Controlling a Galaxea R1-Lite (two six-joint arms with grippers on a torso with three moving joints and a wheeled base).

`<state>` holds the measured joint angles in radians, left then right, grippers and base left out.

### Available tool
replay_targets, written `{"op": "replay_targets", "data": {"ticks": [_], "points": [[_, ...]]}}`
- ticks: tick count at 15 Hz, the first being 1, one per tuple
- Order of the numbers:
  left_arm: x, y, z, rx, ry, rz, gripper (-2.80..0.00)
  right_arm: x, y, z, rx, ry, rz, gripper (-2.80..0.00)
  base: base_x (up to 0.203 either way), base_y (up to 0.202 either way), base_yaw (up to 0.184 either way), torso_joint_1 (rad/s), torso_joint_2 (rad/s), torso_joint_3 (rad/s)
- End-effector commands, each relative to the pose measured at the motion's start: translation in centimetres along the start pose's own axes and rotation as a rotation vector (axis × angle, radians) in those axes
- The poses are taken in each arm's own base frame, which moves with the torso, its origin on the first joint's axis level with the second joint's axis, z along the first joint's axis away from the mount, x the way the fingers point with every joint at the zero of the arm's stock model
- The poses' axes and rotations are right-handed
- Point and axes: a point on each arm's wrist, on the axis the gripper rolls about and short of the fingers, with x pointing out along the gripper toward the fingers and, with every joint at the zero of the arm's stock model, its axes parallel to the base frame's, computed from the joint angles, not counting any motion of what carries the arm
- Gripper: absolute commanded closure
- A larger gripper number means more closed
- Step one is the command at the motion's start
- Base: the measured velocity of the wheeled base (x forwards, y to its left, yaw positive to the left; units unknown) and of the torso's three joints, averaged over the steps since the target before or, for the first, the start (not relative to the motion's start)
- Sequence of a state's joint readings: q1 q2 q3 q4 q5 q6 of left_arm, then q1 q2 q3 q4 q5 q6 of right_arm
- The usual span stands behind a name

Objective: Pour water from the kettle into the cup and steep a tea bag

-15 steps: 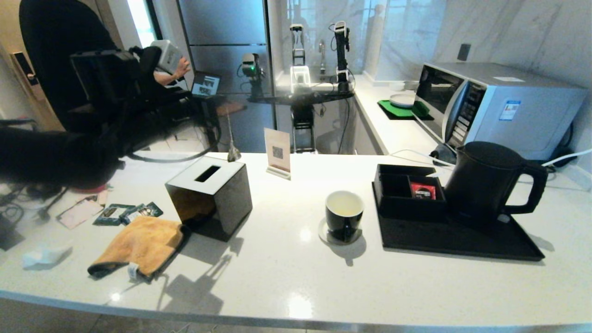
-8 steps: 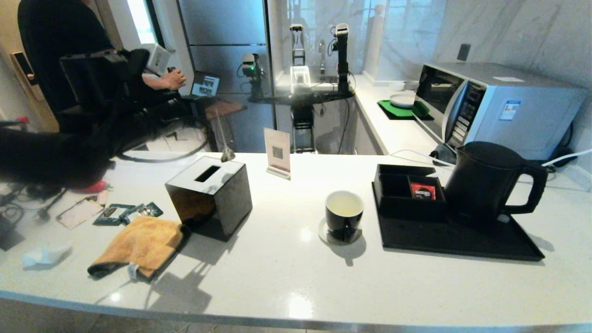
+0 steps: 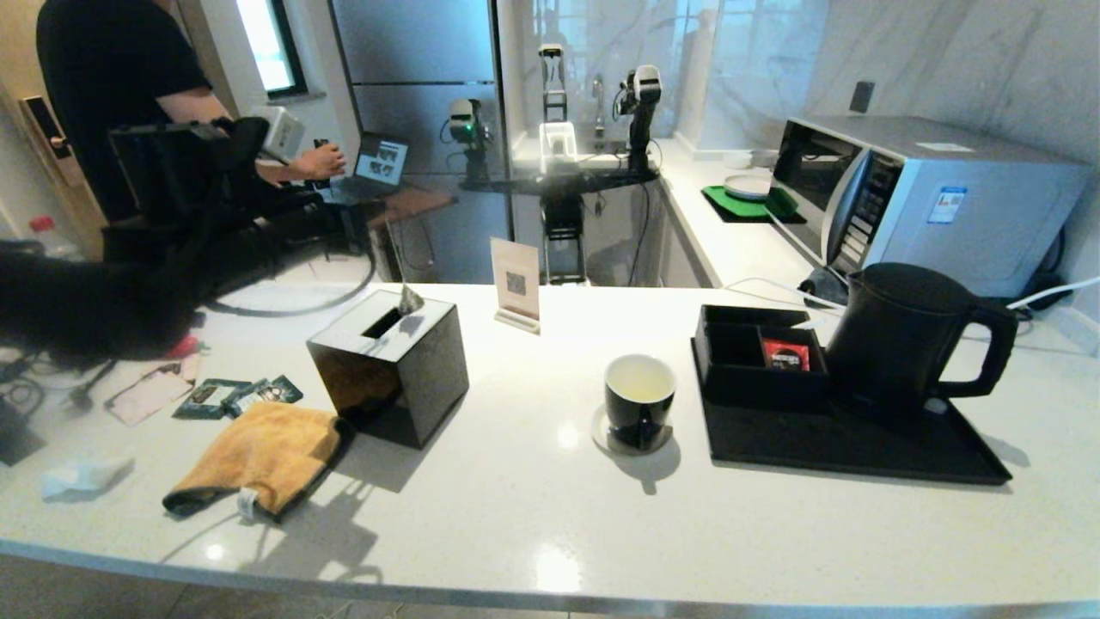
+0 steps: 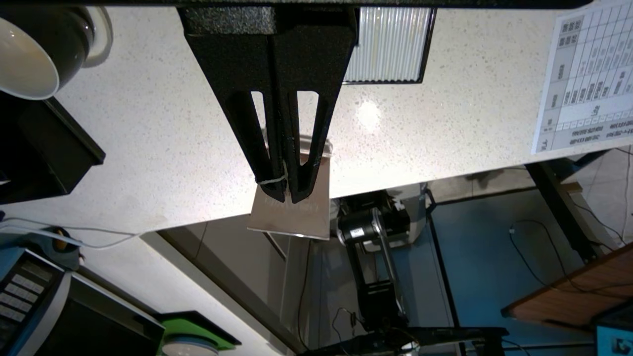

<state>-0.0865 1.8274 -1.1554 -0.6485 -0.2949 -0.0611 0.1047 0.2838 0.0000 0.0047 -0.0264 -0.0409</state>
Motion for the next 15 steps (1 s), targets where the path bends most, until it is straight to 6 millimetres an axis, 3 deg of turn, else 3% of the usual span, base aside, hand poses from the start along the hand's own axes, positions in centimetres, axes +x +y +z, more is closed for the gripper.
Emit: {"op": "replay_targets", "data": {"ticks": [1,15], "points": [[0.3,0.7,-0.8,-0.006,0.018,0.013,0.0,0.0,0.0,0.0,-0.001,0.001,0.001,0.0,0.0,0.0,0.0,0.0,0.0,0.0],[1.7,2.4,-4.2,-0.034,0.104,0.029,0.0,0.0,0.0,0.0,-0.001,0.001,0.001,0.0,0.0,0.0,0.0,0.0,0.0,0.0]]}}
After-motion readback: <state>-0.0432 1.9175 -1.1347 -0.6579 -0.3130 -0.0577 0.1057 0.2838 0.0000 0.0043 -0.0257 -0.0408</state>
